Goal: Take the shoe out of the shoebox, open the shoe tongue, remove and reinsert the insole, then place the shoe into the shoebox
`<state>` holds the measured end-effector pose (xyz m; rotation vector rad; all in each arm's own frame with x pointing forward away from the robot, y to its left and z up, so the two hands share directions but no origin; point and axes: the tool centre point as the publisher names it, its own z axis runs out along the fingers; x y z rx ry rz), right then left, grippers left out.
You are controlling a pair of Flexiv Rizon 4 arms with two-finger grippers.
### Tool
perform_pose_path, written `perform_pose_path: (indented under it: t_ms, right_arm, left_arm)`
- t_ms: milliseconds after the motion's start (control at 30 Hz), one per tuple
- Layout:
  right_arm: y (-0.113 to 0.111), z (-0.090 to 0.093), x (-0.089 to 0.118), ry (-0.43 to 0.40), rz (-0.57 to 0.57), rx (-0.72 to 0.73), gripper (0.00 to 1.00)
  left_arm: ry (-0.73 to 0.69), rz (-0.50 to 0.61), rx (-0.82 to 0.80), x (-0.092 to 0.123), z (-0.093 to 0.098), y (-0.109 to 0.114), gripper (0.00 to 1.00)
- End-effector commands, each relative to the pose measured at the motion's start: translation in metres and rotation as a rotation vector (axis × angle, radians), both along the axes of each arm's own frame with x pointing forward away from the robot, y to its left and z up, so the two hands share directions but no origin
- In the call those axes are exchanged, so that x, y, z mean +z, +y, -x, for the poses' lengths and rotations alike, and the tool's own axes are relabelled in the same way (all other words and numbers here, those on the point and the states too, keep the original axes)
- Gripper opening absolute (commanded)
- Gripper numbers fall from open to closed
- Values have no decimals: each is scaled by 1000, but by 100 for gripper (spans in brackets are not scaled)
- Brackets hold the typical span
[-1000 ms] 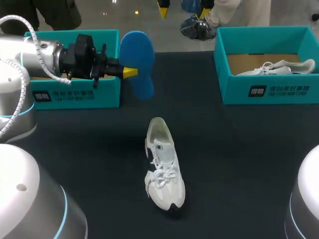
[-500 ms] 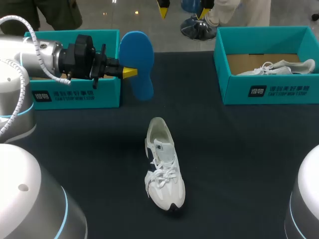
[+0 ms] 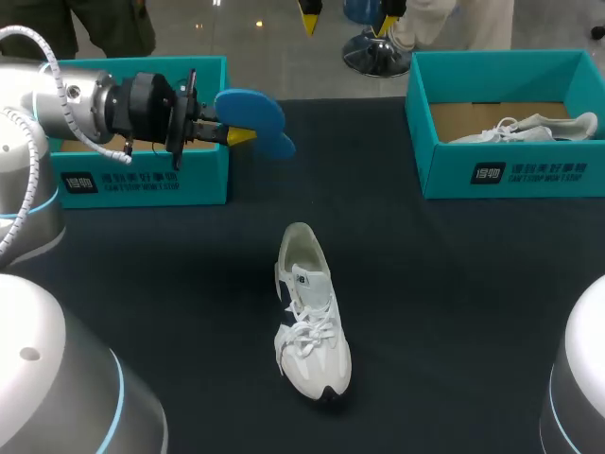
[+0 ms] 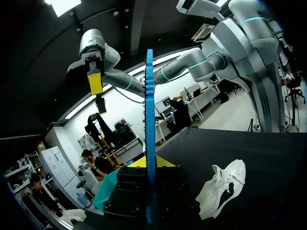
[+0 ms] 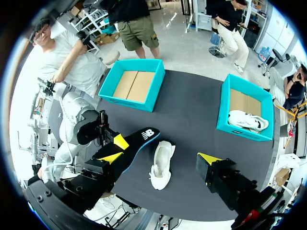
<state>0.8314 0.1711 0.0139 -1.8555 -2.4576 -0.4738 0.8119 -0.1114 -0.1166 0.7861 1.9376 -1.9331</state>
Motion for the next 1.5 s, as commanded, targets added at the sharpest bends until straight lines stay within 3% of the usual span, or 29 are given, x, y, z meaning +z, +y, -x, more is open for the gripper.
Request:
perform_pose_path:
  t_ms: [33, 233, 367, 1300, 1400, 1500]
  right_arm:
    - [0, -1, 0, 1, 0, 0, 100]
    - [0, -1, 0, 1, 0, 0, 100]
    - [0, -1, 0, 1, 0, 0, 100]
    - [0, -1, 0, 1, 0, 0, 100]
    - [0, -1, 0, 1, 0, 0, 100]
    - [0, -1, 0, 1, 0, 0, 100]
  left_arm:
    - [-266, 75, -50, -4, 3, 8, 0]
    - [-335, 15, 10, -8, 9, 11, 0]
    - [-243, -67, 70, -12, 14, 11, 0]
    - [-243, -67, 70, -12, 14, 11, 0]
    - [-470, -25, 62, -2, 14, 11, 0]
    - [-683, 84, 65, 10, 15, 12, 0]
